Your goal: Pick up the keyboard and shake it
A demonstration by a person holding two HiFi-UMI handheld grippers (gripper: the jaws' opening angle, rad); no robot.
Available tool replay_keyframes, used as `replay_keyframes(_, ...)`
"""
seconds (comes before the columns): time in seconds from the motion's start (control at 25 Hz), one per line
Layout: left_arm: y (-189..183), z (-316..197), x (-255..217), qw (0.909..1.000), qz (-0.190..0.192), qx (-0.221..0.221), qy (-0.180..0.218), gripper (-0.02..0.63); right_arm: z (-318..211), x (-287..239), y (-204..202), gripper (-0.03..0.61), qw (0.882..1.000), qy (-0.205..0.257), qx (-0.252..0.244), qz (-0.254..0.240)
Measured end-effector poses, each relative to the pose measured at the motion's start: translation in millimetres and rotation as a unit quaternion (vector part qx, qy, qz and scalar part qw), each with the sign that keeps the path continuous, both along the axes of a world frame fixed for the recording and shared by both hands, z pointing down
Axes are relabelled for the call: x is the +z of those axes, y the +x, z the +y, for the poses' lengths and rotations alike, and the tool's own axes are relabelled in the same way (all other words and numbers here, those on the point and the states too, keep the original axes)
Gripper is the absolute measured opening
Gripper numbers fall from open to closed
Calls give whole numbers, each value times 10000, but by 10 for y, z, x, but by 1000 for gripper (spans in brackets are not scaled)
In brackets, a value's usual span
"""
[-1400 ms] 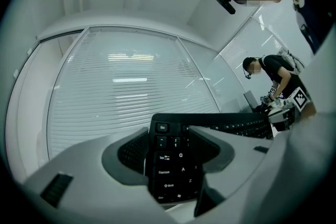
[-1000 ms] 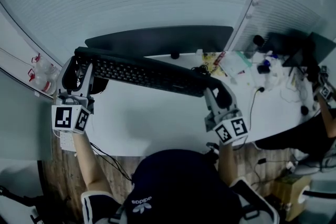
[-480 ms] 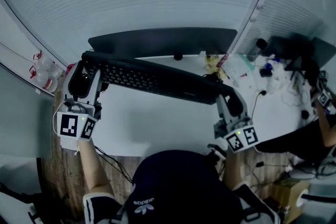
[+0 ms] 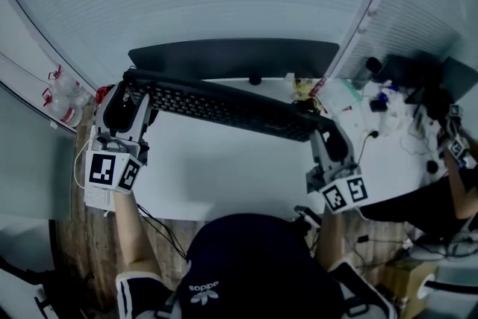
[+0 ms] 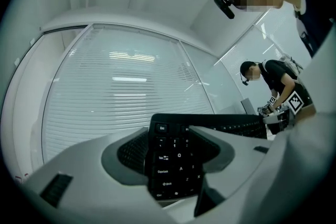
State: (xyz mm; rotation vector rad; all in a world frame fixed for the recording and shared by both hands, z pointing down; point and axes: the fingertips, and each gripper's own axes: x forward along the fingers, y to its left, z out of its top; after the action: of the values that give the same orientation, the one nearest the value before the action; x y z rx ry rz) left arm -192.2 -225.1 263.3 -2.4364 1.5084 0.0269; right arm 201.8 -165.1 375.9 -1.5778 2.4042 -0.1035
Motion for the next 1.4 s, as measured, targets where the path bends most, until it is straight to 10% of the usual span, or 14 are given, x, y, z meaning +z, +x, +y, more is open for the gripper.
replay_keyframes(1.4, 39, 93, 72, 9996, 239, 140, -65, 233, 115, 22, 92, 184, 9998, 68, 66, 186)
